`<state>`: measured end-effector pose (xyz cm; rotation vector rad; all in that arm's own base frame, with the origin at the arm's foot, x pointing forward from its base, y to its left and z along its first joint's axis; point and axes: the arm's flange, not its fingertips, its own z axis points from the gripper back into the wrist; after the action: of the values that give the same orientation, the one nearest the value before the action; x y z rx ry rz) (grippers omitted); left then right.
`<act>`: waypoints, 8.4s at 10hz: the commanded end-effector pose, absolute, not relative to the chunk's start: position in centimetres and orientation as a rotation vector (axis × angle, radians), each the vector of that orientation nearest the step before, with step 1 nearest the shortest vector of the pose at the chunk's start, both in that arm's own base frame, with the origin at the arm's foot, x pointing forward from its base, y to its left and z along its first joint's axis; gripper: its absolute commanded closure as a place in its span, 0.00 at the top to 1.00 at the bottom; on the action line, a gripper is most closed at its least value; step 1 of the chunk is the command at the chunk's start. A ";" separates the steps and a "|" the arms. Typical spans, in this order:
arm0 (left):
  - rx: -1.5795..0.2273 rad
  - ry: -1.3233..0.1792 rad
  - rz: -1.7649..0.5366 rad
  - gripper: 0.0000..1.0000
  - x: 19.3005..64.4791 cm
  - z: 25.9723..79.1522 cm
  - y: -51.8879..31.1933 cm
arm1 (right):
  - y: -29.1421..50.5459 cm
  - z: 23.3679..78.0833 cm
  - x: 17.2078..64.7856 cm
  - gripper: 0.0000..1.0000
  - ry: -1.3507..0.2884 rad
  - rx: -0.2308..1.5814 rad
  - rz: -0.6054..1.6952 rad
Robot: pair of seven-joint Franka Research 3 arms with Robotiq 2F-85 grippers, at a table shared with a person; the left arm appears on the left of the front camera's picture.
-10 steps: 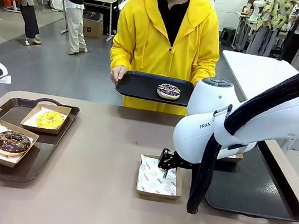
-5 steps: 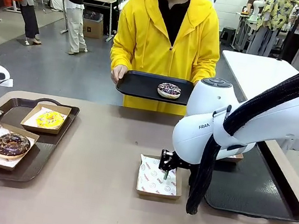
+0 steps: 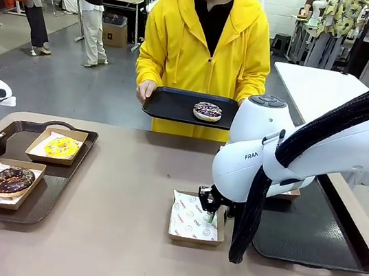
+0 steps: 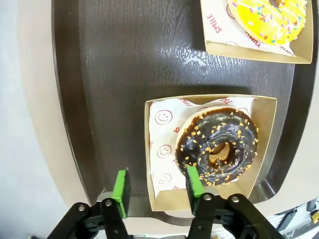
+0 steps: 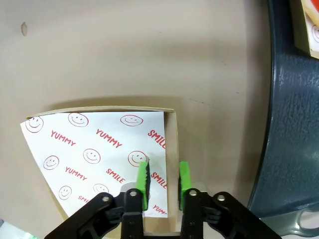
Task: Individually package the donuts and arrange them on the tray.
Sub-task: Place the picked Paper togo box on the Handle tray while simultaneously picking up another Paper togo box from the table with the other hand, then place the picked Paper togo box on the Handle tray.
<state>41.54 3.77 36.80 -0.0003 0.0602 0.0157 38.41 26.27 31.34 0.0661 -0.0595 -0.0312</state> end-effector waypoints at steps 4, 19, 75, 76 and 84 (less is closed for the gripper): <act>-0.014 0.046 0.039 1.00 41.2 37.3 3.9 | 26.1 31.2 38.0 0.00 -0.088 0.073 -0.079; -1.176 -0.206 0.198 0.98 34.9 43.9 21.7 | 27.4 51.1 51.2 0.00 -0.050 0.072 -0.051; -1.222 -0.201 0.225 0.98 33.0 43.4 24.0 | 0.1 42.2 42.4 0.01 -0.044 0.029 -0.008; -1.222 -0.201 0.225 0.98 33.0 43.4 24.0 | -0.1 41.3 42.0 0.01 -0.045 0.027 -0.009; -1.222 -0.201 0.225 0.98 33.0 43.4 24.0 | -1.7 35.8 42.2 0.01 -0.027 0.054 -0.025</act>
<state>33.27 23.89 43.22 -1.2196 -0.1965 0.2274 41.72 -1.28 36.59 0.0284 -0.0121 -0.0424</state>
